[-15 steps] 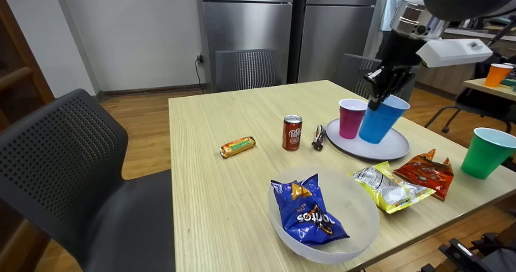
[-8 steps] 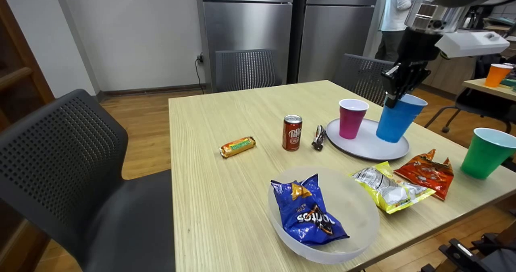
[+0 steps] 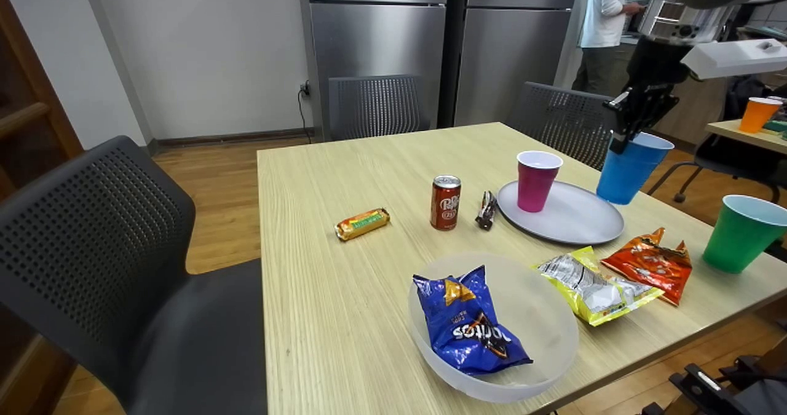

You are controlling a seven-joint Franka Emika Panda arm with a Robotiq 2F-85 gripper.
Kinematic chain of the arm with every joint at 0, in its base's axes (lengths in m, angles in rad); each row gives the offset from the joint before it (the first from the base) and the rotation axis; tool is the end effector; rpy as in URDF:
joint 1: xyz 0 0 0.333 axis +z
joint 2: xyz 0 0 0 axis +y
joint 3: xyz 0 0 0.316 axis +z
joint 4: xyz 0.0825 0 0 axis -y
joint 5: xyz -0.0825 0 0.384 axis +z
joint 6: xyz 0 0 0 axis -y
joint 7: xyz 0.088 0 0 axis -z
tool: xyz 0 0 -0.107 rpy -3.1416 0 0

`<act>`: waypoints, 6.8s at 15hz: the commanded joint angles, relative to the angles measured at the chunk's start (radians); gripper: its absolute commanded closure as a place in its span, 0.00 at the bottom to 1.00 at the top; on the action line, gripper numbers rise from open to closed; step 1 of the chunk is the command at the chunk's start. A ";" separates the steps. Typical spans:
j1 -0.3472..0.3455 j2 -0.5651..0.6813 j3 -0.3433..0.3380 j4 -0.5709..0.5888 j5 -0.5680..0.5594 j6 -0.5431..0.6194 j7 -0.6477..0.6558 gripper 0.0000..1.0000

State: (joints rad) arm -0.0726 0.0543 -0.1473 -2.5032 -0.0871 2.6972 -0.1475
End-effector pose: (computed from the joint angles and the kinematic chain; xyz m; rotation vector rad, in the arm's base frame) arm 0.4710 -0.1027 0.2757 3.0598 0.0067 0.1965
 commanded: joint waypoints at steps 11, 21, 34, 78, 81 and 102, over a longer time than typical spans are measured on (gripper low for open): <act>-0.065 0.271 -0.005 0.317 -0.011 -0.087 -0.009 0.99; -0.079 0.442 0.014 0.521 0.000 -0.154 -0.021 0.99; -0.074 0.564 0.026 0.655 -0.008 -0.178 -0.012 0.99; -0.231 0.102 0.009 0.258 0.225 -0.123 -0.257 0.00; -0.243 0.084 -0.013 0.218 0.234 -0.129 -0.270 0.00; -0.251 0.199 -0.113 0.119 0.167 -0.189 -0.173 0.00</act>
State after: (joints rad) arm -0.3128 0.2396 -0.2590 -2.3889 0.1140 2.5422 -0.3625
